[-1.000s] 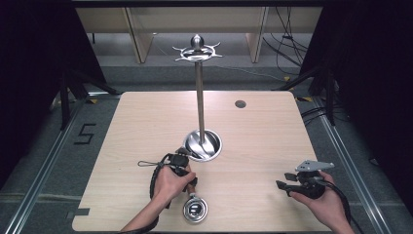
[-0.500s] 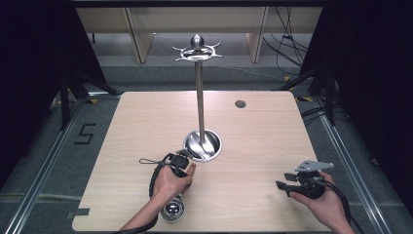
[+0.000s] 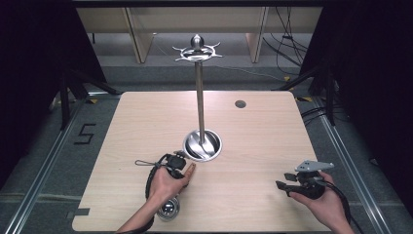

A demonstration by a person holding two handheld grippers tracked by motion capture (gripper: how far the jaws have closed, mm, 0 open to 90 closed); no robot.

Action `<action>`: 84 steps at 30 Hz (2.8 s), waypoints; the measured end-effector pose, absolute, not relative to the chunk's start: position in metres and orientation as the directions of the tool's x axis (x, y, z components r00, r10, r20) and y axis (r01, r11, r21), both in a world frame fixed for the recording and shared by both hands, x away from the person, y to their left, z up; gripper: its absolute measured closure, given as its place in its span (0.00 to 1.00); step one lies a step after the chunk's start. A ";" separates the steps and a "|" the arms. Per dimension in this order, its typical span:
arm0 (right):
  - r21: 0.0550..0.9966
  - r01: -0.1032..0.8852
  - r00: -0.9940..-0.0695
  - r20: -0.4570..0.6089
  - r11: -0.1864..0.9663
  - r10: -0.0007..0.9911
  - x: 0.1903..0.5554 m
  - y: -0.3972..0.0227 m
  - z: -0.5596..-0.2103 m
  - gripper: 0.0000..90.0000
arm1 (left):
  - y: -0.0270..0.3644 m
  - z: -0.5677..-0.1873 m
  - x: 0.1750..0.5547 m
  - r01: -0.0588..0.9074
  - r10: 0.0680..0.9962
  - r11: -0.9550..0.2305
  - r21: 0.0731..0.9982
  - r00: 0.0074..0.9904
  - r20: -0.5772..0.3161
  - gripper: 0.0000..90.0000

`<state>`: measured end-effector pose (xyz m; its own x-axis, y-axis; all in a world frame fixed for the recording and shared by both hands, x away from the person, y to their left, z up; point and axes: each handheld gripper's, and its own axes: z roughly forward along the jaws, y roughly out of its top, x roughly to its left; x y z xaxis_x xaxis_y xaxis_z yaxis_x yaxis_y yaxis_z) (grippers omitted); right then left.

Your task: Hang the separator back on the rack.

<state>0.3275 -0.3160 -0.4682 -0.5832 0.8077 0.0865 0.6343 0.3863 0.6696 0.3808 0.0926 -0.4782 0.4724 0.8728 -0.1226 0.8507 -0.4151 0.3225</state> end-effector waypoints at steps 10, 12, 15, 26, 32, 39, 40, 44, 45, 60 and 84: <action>0.657 0.653 -0.575 0.106 0.377 0.812 0.327 -0.315 -0.467 0.56 | 0.102 -0.469 0.371 0.858 0.887 -0.349 0.378 0.433 -0.164 0.78; 0.670 0.633 -0.584 0.086 0.387 0.807 0.328 -0.315 -0.468 0.56 | 0.103 -0.467 0.371 0.856 0.885 -0.352 0.379 0.437 -0.163 0.78; 0.651 0.661 -0.570 0.113 0.372 0.814 0.327 -0.315 -0.467 0.56 | 0.102 -0.462 0.369 0.843 0.882 -0.341 0.415 0.440 -0.169 0.78; 0.654 0.658 -0.574 0.113 0.374 0.811 0.327 -0.315 -0.467 0.56 | 0.125 -0.448 0.355 0.760 0.853 -0.320 0.565 0.491 -0.176 0.78; 0.666 0.638 -0.582 0.087 0.387 0.809 0.328 -0.315 -0.469 0.56 | 0.140 -0.444 0.345 0.702 0.853 -0.265 0.661 0.491 -0.180 0.78; 0.658 0.647 -0.579 0.094 0.386 0.810 0.327 -0.315 -0.468 0.56 | 0.152 -0.438 0.342 0.684 0.836 -0.269 0.679 0.515 -0.187 0.78; 0.650 0.659 -0.572 0.108 0.377 0.813 0.327 -0.314 -0.467 0.56 | 0.154 -0.437 0.341 0.676 0.832 -0.268 0.686 0.522 -0.189 0.78; 0.653 0.656 -0.572 0.104 0.378 0.814 0.327 -0.314 -0.467 0.56 | 0.154 -0.434 0.339 0.653 0.835 -0.200 0.730 0.503 -0.222 0.78; 0.653 0.656 -0.572 0.104 0.378 0.814 0.327 -0.314 -0.467 0.56 | 0.155 -0.432 0.339 0.651 0.833 -0.201 0.732 0.506 -0.222 0.78; 0.685 0.617 -0.587 0.075 0.386 0.806 0.328 -0.316 -0.468 0.56 | 0.151 -0.413 0.337 0.532 0.810 -0.150 0.834 0.549 -0.205 0.78; 0.686 0.619 -0.584 0.075 0.383 0.809 0.328 -0.316 -0.468 0.56 | 0.146 -0.379 0.343 0.420 0.796 -0.105 0.901 0.579 -0.176 0.78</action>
<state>0.3280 -0.3164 -0.4677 -0.5835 0.8087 0.0746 0.6189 0.3833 0.6856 0.3431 0.1462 -0.3791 0.5786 0.7963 -0.1763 0.4199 -0.1055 0.9014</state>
